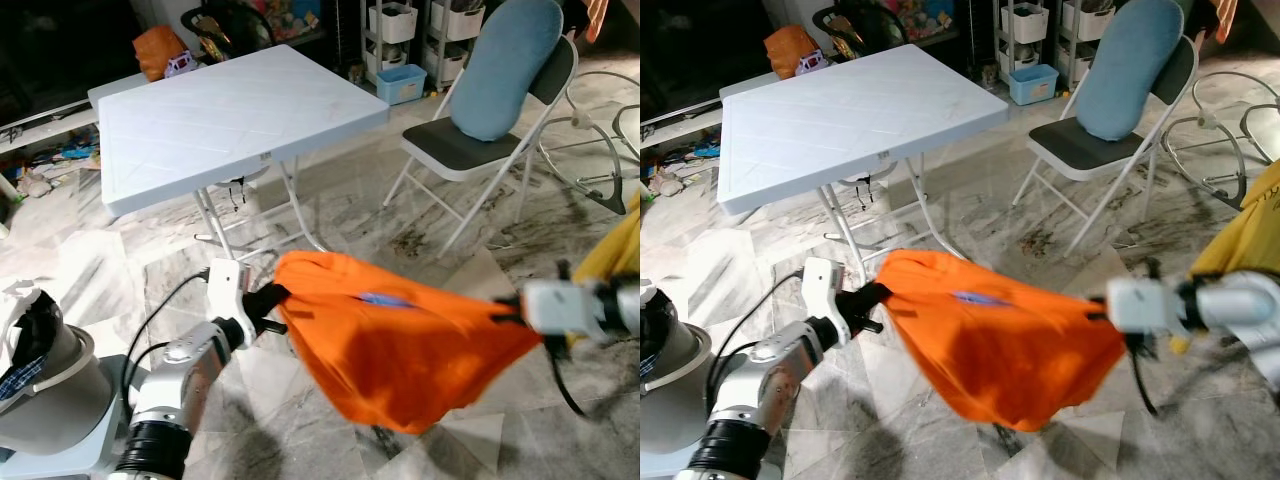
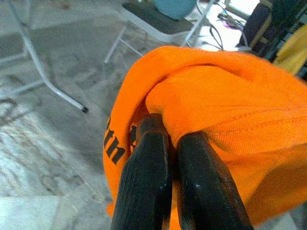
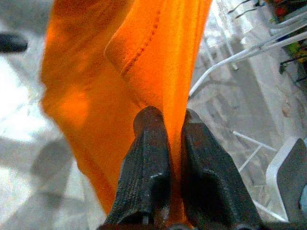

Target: Hang hanger

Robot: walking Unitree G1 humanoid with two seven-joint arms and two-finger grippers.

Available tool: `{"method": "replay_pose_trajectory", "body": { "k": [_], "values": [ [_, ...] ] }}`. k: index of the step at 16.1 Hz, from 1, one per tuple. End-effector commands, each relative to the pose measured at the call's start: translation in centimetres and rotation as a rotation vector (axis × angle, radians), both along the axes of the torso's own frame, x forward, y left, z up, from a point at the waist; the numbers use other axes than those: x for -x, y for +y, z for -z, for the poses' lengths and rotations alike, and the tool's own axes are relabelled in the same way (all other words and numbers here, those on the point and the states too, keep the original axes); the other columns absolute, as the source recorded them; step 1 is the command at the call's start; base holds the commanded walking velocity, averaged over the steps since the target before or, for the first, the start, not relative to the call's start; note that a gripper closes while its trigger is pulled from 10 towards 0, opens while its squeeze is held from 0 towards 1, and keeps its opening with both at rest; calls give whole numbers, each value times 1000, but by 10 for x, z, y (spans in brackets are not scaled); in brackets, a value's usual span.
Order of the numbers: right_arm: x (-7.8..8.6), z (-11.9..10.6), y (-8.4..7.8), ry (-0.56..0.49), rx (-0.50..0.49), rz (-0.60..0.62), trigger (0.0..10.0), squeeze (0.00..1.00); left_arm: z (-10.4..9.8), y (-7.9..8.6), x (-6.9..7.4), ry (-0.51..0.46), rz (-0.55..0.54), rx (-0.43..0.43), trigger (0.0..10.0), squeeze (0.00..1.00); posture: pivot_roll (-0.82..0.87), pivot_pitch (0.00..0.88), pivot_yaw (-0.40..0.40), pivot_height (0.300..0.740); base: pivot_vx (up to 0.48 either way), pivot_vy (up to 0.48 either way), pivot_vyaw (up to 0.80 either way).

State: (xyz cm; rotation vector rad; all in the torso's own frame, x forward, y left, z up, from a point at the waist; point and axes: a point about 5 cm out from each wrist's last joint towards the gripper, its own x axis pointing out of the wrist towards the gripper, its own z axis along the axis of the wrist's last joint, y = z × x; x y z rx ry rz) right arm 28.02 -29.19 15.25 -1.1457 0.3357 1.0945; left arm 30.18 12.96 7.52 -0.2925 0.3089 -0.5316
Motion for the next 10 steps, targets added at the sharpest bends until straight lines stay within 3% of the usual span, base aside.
{"method": "replay_pose_trajectory", "body": {
  "k": [1,5,8,10],
  "values": [
    [9,-6,-18,25,-9,74,10000,0,-8,15,-4,-29,-45,-17,0,0,-134,0,155,740,0,0,0],
    [17,-28,-32,29,-63,108,10000,0,-2,20,-6,12,-54,-25,0,0,-154,5,162,740,0,0,0],
    [19,-65,-21,25,-164,48,10000,0,7,15,-3,58,-21,-27,0,0,-165,5,161,740,0,0,0],
    [25,-94,-5,36,-223,-44,10000,0,15,14,1,109,-16,-8,0,0,-165,5,161,740,0,0,0]
  ]
}}
